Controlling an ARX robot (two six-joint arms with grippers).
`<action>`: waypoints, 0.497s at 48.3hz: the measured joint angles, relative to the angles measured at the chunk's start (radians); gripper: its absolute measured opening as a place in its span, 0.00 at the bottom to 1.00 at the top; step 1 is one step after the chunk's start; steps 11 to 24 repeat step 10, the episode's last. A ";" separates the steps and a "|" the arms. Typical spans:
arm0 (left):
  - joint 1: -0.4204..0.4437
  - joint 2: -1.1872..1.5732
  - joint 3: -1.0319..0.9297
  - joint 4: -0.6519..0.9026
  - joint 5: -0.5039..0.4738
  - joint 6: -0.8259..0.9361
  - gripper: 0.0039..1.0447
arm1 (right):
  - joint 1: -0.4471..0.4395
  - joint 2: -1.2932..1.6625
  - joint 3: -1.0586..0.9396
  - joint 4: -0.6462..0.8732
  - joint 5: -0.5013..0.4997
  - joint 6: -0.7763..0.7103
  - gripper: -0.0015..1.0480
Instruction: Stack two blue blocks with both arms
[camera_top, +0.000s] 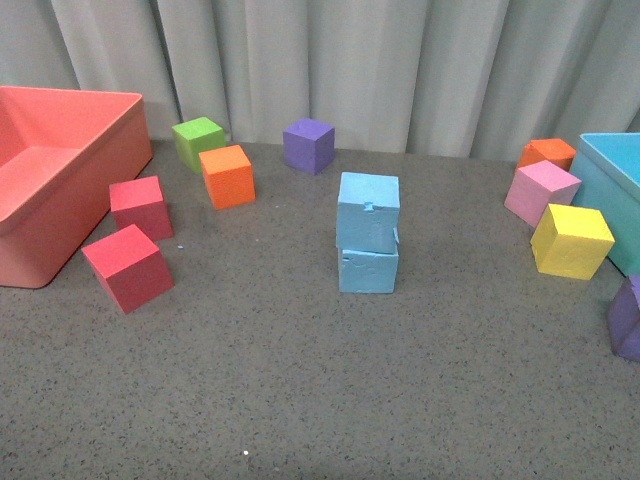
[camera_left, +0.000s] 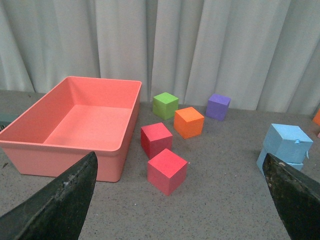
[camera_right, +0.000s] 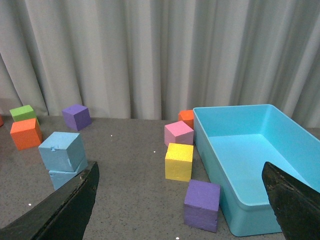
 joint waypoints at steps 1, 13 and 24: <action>0.000 0.000 0.000 0.000 0.000 0.000 0.94 | 0.000 0.000 0.000 0.000 0.000 0.000 0.91; 0.000 0.000 0.000 0.000 0.000 0.000 0.94 | 0.000 0.000 0.000 0.000 0.000 0.000 0.91; 0.000 0.000 0.000 0.000 0.000 0.000 0.94 | 0.000 0.000 0.000 0.000 0.000 0.000 0.91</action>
